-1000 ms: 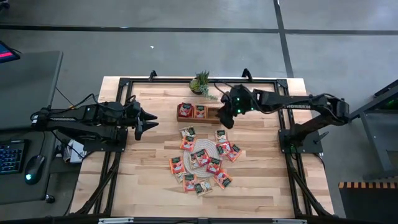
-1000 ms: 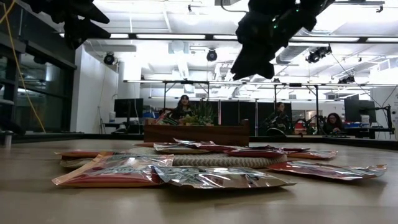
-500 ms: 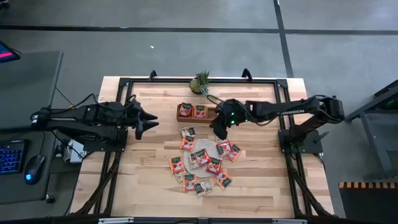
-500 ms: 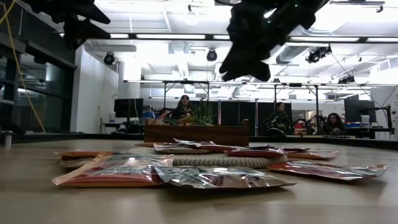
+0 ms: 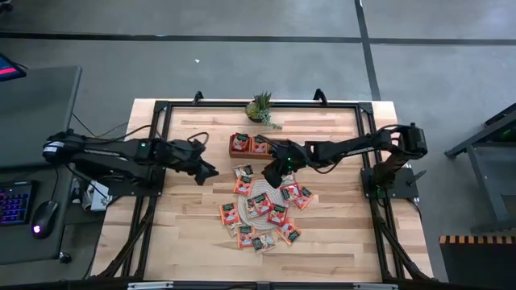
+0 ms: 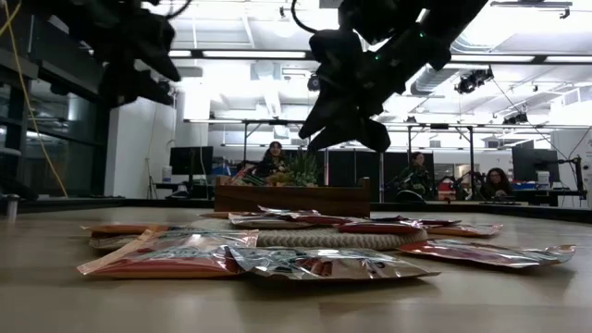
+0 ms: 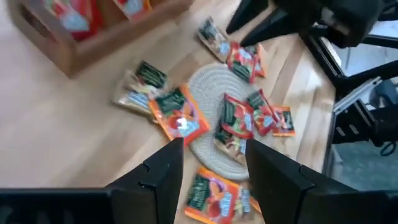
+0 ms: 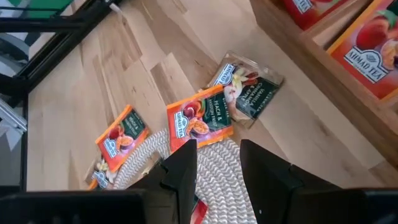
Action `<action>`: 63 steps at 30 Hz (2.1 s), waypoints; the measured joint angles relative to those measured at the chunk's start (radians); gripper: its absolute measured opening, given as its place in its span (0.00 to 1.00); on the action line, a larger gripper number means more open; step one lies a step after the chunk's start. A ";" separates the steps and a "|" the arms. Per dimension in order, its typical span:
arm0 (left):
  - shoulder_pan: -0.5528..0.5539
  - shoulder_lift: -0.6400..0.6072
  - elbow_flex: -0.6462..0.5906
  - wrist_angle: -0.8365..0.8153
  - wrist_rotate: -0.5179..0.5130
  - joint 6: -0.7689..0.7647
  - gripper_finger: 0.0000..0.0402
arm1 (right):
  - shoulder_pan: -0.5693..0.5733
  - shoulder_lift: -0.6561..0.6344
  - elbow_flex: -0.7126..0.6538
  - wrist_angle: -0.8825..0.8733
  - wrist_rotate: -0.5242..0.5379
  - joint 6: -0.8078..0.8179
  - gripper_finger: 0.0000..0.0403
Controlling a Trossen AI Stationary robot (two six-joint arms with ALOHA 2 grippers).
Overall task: Pick & Place Tea
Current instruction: Put the orange tea bag into the middle section of the wooden organizer
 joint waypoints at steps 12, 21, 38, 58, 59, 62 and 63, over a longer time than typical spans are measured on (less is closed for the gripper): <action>0.000 0.356 0.000 0.337 0.178 -0.159 0.42 | -0.015 0.000 0.000 0.001 0.048 0.010 0.30; 0.000 0.537 0.001 0.466 0.242 -0.221 0.16 | -0.015 0.000 0.000 -0.048 0.051 -0.008 0.30; 0.000 0.694 0.001 0.470 0.170 -0.224 0.00 | -0.021 -0.001 0.000 -0.054 0.062 -0.031 0.30; 0.000 0.795 0.002 0.567 0.164 -0.236 0.00 | -0.008 0.171 -0.001 0.129 -0.119 0.237 0.30; 0.000 0.795 0.002 0.568 0.160 -0.235 0.00 | -0.005 0.174 -0.001 0.129 -0.122 0.251 0.30; -0.001 0.795 0.001 0.571 0.152 -0.234 0.00 | 0.001 0.179 -0.001 0.145 -0.136 0.269 0.30; -0.001 0.795 0.001 0.575 0.152 -0.231 0.00 | 0.004 0.179 -0.001 0.146 -0.139 0.279 0.30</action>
